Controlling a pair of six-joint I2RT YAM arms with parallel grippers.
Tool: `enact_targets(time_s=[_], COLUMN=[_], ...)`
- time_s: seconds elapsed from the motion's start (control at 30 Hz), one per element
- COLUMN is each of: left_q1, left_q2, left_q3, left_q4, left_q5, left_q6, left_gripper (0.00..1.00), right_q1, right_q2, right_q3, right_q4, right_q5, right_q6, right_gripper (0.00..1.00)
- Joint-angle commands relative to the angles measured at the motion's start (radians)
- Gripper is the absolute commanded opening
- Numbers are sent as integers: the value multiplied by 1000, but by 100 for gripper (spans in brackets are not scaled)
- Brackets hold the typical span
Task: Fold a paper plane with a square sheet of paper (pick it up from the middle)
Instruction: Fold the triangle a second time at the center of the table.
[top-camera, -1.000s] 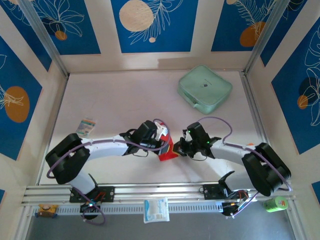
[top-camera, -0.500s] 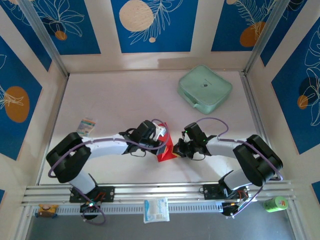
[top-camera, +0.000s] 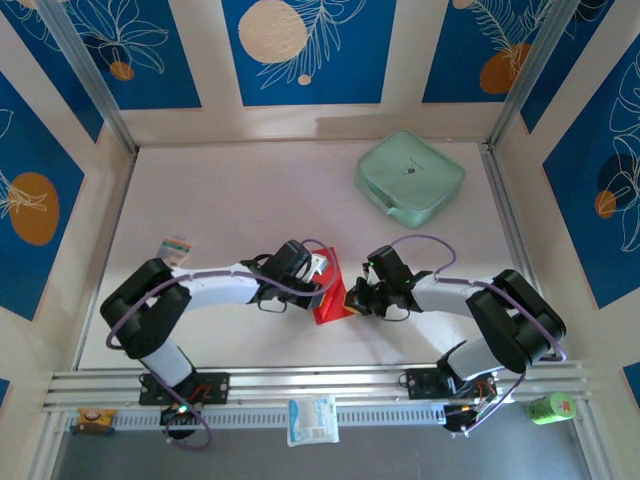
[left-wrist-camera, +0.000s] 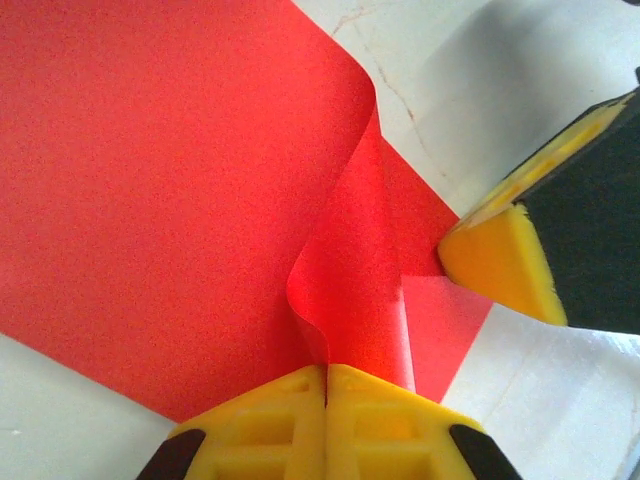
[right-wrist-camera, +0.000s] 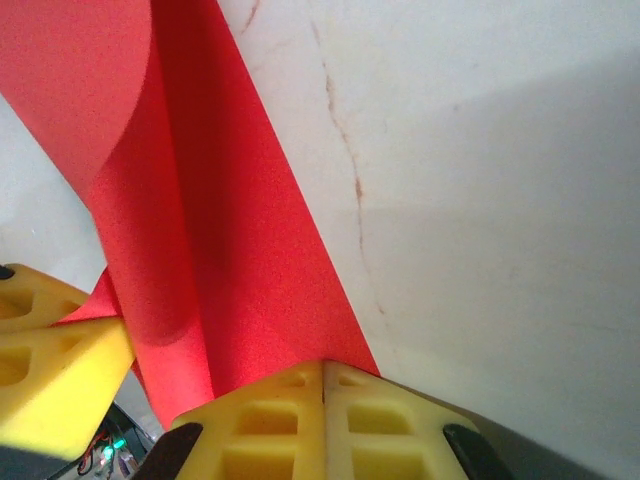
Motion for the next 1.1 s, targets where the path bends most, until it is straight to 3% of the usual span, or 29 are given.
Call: enact_targets(time_s=[0.0,0.4,0.67,1.07], left_q1=[8,11,11,23], left_q2=[22,45,30,15], left_q3=[26,26,30,38], left_q4=[-3,-4,-8,-64], left_q5=[-32,-36,-39,-137], left_q6=[31,48,49,95], left_gripper=[0,1,2,3], right_q1=[11,47,76,68], right_q2=[13,8,75,87], right_q3=[20,82,62,52], right_q4=[-66,-43,-49,-70], right_q5=[9,-42,14,24], right_q6=[-11,-23,30,17], right_gripper=[2,5,3,3])
